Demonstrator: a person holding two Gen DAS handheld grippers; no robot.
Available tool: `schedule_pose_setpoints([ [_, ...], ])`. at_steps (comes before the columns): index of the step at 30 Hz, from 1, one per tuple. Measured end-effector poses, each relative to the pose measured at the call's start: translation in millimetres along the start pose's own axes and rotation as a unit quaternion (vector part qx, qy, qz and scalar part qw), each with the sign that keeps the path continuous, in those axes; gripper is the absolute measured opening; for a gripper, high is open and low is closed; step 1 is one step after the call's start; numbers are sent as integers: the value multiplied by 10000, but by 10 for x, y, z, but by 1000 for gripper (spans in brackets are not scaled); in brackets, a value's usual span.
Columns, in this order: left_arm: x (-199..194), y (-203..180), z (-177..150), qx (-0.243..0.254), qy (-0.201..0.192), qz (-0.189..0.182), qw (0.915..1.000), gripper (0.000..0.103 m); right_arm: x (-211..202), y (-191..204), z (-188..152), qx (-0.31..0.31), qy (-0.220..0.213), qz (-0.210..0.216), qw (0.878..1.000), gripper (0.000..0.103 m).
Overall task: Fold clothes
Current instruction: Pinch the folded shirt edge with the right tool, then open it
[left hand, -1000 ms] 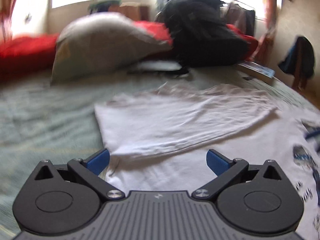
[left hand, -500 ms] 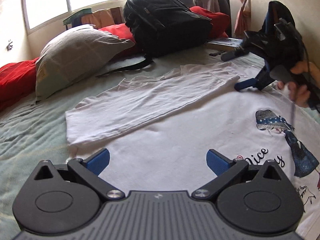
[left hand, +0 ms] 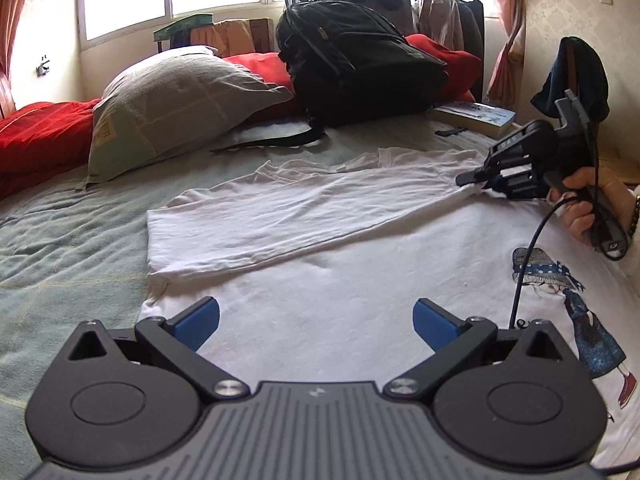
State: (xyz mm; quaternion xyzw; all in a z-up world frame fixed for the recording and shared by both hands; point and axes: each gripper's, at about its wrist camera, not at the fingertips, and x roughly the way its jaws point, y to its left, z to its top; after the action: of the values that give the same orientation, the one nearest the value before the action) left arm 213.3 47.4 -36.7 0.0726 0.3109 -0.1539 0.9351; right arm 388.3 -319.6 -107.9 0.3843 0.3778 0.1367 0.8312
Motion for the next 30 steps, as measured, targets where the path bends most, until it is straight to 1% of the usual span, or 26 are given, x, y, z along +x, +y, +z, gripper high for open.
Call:
schedule_pose_setpoints([
  [4, -26, 12, -2, -16, -22, -20, 10000, 102, -112, 190, -51, -390, -61, -148, 9991, 8],
  [9, -31, 35, 4, -35, -3, 44, 10000, 102, -260, 290, -102, -523, -37, -218, 9984, 8],
  [12, -32, 51, 2, -26, 11, 11, 10000, 102, -303, 301, -108, -674, -112, -346, 9971, 8],
  [14, -13, 61, 5, -13, 42, -3, 10000, 102, -331, 308, -112, -774, -162, -432, 9959, 13],
  [16, -1, 62, 9, 16, 69, 26, 10000, 102, -274, 262, -101, -726, -7, -772, 9944, 23],
  [18, -2, 75, 8, 42, 76, 46, 10000, 102, -323, 240, -126, -745, -44, -899, 9932, 25],
  [19, -3, 86, 10, 55, 79, 53, 9999, 102, -374, 250, -139, -770, -131, -962, 9923, 31],
  [21, 3, 115, 23, 81, 92, 68, 9999, 102, -475, 278, -157, -880, -322, -1073, 9898, 36],
  [22, 7, 129, 29, 94, 98, 76, 9999, 102, -525, 329, -161, -1015, -440, -1098, 9878, 37],
  [26, 23, 173, 82, 160, 105, 142, 9997, 102, -552, 665, -180, -1775, -538, -977, 9778, 40],
  [29, 26, 203, 106, 140, 97, 61, 9998, 102, -340, 946, -266, -2487, -296, -785, 9649, 41],
  [30, 28, 211, 110, 134, 104, 30, 9999, 102, -233, 1010, -299, -2705, -157, -707, 9600, 41],
])
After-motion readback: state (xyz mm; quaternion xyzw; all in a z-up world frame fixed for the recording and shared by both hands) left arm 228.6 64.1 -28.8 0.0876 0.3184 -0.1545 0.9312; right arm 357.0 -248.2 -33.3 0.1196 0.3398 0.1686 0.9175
